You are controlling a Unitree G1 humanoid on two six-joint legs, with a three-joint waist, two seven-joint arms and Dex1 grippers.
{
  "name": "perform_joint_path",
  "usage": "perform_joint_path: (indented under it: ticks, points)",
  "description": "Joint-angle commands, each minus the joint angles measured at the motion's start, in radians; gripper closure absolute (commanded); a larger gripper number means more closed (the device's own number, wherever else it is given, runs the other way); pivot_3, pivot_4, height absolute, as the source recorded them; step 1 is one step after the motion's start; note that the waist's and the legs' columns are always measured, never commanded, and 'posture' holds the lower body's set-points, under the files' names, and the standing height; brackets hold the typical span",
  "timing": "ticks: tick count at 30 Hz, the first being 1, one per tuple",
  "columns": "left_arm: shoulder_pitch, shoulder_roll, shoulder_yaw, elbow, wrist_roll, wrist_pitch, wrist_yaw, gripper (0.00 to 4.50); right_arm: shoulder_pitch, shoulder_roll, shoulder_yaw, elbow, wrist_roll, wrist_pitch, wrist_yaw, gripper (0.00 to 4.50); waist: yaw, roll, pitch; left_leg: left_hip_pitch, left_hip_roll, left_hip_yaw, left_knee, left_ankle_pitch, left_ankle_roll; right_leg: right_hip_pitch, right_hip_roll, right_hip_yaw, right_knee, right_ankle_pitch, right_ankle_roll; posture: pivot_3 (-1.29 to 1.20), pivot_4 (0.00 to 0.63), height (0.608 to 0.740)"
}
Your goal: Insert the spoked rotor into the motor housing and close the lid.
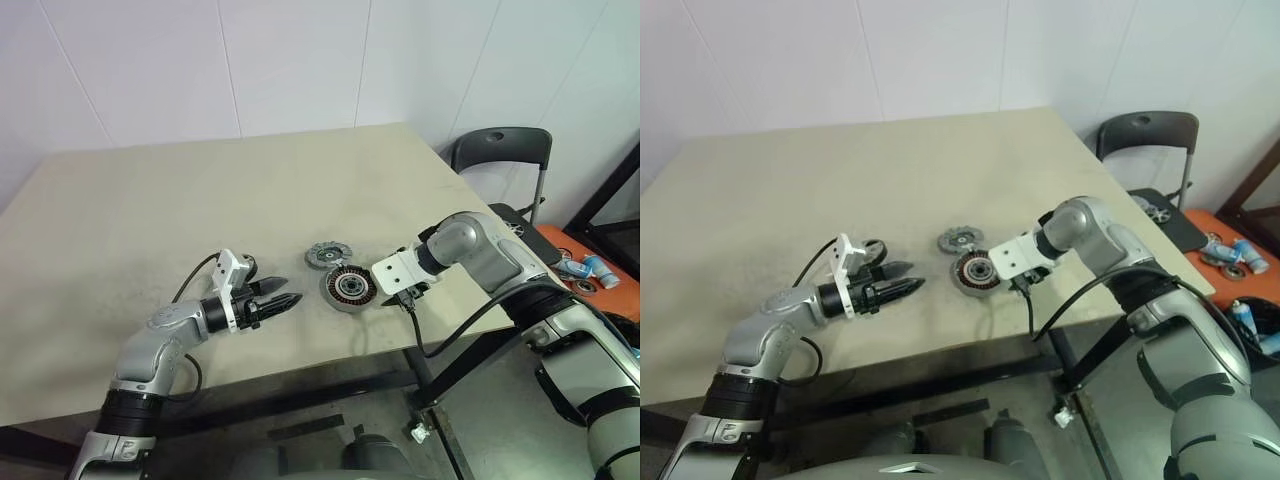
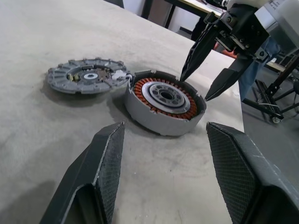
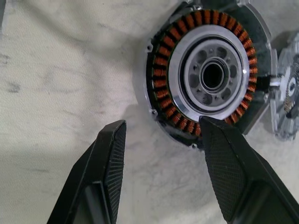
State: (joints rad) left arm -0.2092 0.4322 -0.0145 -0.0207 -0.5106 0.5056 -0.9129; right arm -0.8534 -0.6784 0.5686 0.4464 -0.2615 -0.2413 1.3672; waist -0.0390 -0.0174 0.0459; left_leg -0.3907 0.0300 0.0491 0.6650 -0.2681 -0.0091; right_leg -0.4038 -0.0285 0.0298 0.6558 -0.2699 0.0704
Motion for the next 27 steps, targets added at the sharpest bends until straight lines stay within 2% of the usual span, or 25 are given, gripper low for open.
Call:
perform_joint_path:
  ticks: [1,2,5,11,21,27]
  points:
    - [-0.009,0.009,0.016,-0.028,-0.003,-0.025,-0.008,1.53,0.000,0.003,-0.005,-0.005,-0.017,-0.031,0.008,1.91,0.000,0.000,0.000,0.000,0.000,0.000,0.000,0.000,0.000,0.000,0.000,0.000,0.000,0.000,0.000,0.00,0.000,0.740]
    - [-0.009,0.011,0.016,-0.026,-0.003,-0.026,-0.009,1.53,0.004,0.003,-0.002,-0.004,-0.022,-0.037,0.009,1.91,0.000,0.000,0.000,0.000,0.000,0.000,0.000,0.000,0.000,0.000,0.000,0.000,0.000,0.000,0.000,0.00,0.000,0.740]
    - [-0.020,0.013,0.018,-0.016,-0.004,-0.028,-0.012,1.53,0.015,0.006,0.001,-0.010,-0.028,-0.051,0.013,2.48,-0.001,0.000,0.000,0.000,0.000,0.000,0.000,0.000,0.000,0.000,0.000,0.000,0.001,0.000,0.000,0.00,0.000,0.740]
    - [-0.024,0.010,0.011,-0.023,-0.005,-0.023,-0.008,1.53,0.014,0.044,-0.001,0.003,-0.049,-0.040,-0.025,4.46,-0.002,0.000,0.000,0.001,0.000,0.000,0.000,0.000,0.000,0.001,0.000,0.000,0.001,0.000,0.000,0.00,0.000,0.740]
    - [-0.032,0.005,0.008,-0.023,-0.004,-0.020,-0.002,1.53,0.005,0.057,0.002,0.007,-0.080,-0.044,-0.018,4.46,-0.006,-0.001,-0.001,0.005,0.000,0.000,0.001,0.000,0.000,0.002,0.001,0.001,0.004,0.000,-0.001,0.00,0.000,0.740]
    - [-0.036,-0.005,0.002,-0.021,-0.002,-0.019,0.006,1.53,-0.039,0.084,-0.020,-0.013,-0.029,-0.002,0.045,4.46,-0.005,-0.001,0.000,0.005,0.000,0.000,0.001,0.000,0.000,0.003,0.001,0.001,0.004,0.000,0.000,0.00,0.000,0.740]
